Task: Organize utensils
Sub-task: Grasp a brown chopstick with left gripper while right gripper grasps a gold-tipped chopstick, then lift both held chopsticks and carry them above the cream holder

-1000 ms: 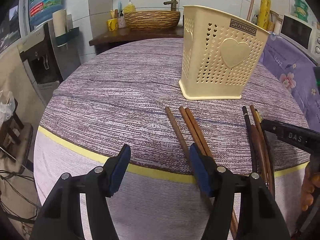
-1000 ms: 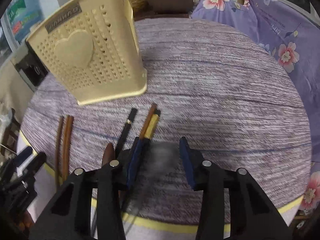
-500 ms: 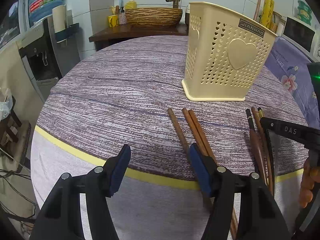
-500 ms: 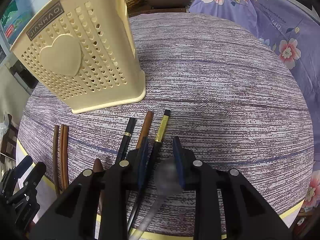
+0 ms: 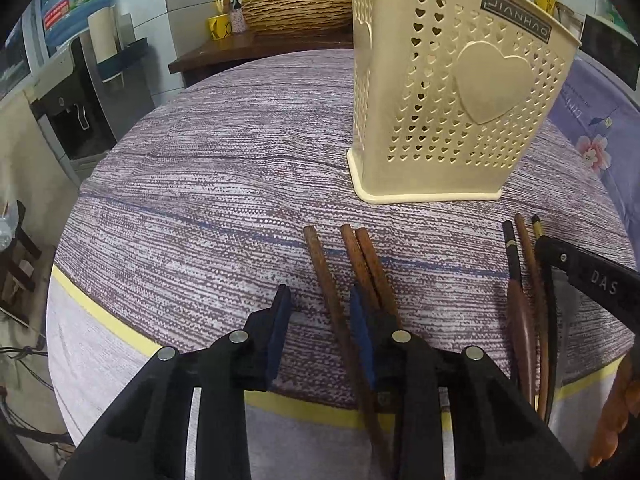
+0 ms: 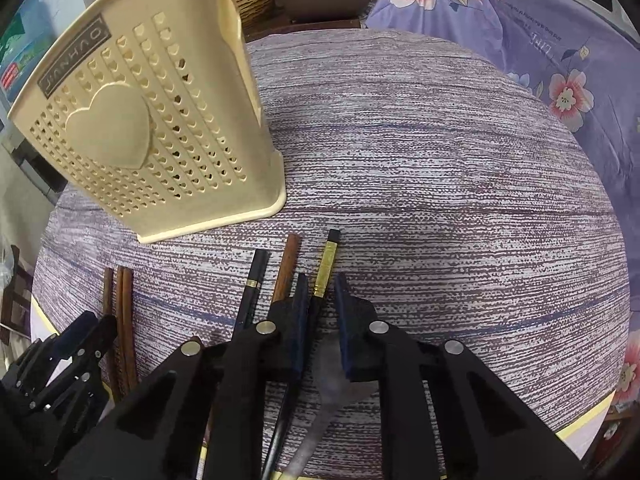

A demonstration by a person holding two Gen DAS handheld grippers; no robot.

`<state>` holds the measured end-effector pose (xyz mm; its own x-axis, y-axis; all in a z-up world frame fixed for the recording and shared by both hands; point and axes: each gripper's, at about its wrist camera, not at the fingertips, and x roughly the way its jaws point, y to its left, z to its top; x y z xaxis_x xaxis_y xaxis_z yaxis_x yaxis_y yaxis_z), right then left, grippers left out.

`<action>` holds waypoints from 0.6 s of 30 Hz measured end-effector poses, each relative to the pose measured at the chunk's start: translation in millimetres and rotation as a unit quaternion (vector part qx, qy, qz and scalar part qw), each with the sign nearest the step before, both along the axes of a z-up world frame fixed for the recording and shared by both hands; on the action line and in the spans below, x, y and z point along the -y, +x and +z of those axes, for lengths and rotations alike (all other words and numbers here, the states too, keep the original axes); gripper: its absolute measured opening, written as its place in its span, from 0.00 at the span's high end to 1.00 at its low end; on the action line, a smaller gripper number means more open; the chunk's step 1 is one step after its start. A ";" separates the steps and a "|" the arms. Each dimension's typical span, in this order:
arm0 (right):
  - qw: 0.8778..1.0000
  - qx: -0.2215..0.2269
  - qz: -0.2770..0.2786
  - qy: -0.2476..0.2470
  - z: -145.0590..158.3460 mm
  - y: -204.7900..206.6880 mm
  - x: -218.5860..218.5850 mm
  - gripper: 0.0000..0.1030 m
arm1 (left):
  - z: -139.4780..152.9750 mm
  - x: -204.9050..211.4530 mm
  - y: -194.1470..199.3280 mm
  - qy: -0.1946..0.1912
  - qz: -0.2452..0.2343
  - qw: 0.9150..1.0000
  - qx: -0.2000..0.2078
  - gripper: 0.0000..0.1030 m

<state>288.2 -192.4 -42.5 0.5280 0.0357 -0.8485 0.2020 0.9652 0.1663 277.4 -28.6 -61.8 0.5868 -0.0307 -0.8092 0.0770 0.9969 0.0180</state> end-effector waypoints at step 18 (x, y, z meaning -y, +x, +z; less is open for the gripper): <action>0.994 0.042 -0.030 0.100 6.9 2.6 21.5 0.92 | 2.8 -11.5 23.4 -0.049 0.012 0.999 0.002 0.90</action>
<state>290.8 -213.9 -35.6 0.6037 0.1651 -0.7799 0.2359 0.8975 0.3726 300.8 -17.1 -59.0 0.5908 -0.0950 -0.8012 0.0530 0.9955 -0.0790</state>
